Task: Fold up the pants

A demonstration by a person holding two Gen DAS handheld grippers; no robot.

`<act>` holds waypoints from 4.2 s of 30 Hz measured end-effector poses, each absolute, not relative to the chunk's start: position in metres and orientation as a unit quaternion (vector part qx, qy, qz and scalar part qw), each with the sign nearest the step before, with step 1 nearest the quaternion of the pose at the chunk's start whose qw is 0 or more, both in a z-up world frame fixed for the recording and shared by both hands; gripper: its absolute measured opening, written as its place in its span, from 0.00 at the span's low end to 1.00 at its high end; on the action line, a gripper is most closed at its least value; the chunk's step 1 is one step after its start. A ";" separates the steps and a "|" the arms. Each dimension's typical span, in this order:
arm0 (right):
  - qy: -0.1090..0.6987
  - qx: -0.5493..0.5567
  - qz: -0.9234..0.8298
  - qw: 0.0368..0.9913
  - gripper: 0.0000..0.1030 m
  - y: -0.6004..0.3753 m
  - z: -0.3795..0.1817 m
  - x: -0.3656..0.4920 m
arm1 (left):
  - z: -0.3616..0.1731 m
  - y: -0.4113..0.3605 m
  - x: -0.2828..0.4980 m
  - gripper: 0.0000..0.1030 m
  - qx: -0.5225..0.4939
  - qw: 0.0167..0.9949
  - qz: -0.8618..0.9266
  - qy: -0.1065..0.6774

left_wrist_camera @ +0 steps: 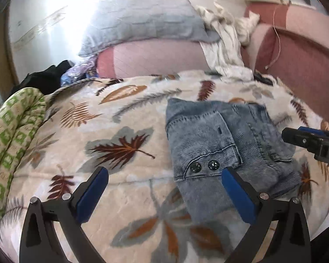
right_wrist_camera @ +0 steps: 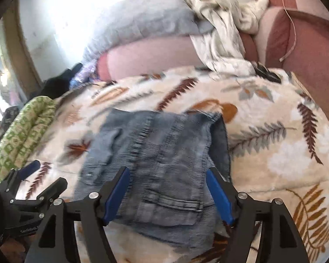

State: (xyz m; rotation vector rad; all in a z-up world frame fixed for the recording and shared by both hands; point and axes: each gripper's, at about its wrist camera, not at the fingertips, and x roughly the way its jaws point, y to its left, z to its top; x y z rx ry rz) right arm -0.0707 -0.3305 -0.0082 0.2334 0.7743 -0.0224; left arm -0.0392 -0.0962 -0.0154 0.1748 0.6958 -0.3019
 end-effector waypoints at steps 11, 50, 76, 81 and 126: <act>0.363 0.139 -0.001 0.922 0.76 -0.319 0.001 -0.076 | 0.002 -0.081 -0.061 1.00 0.091 0.933 -0.134 0.320; 0.431 0.394 0.006 0.812 0.76 -0.445 -0.076 -0.061 | -0.062 -0.093 0.037 1.00 -0.119 0.778 -0.355 0.504; 0.462 0.443 0.085 0.764 0.79 -0.427 -0.105 -0.048 | -0.088 -0.115 0.050 1.00 -0.153 0.713 -0.399 0.556; 0.455 0.463 0.099 0.754 0.79 -0.425 -0.112 -0.041 | -0.089 -0.114 0.052 1.00 -0.177 0.707 -0.400 0.556; 0.428 0.196 0.004 0.882 0.35 -0.347 -0.064 -0.028 | -0.062 -0.133 0.016 0.65 0.008 0.812 -0.352 0.465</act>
